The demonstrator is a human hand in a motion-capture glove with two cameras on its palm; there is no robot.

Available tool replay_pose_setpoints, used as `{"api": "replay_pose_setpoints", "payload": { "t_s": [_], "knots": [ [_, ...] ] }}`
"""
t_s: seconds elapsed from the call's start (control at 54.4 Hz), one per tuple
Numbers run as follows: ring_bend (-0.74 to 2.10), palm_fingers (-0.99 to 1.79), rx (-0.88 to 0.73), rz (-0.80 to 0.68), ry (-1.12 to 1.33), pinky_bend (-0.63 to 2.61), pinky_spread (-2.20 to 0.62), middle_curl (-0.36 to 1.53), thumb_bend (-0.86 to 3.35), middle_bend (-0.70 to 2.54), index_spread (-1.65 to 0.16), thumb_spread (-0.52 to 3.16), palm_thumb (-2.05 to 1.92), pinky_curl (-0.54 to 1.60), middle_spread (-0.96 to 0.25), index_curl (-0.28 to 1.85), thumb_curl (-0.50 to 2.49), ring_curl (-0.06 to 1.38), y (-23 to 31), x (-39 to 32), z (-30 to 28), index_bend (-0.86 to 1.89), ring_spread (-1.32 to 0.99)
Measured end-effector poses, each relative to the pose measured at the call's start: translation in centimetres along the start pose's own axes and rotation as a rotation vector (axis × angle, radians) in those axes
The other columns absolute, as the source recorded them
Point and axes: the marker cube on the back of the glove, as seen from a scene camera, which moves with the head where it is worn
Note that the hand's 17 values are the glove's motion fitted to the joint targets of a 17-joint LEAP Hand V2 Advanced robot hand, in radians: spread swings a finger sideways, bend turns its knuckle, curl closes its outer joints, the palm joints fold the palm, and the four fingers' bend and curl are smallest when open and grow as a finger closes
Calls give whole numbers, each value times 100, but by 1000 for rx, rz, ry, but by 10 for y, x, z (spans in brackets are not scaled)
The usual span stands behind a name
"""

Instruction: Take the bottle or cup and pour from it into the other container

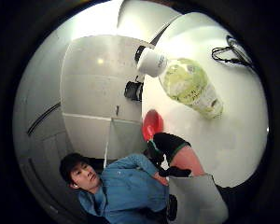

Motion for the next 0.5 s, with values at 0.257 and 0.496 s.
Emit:
{"api": "replay_pose_setpoints", "payload": {
  "t_s": [0.257,0.496],
  "knots": [
    [51,-9,-1,-45,-122,64,27,25,-3,18,-40,89,56,24,4,13,35,27,-16,-1,28,11,21],
    [55,-2,62,-74,-283,65,28,28,-3,20,-39,87,60,24,8,14,36,28,-29,-7,52,12,21]
  ]
}}
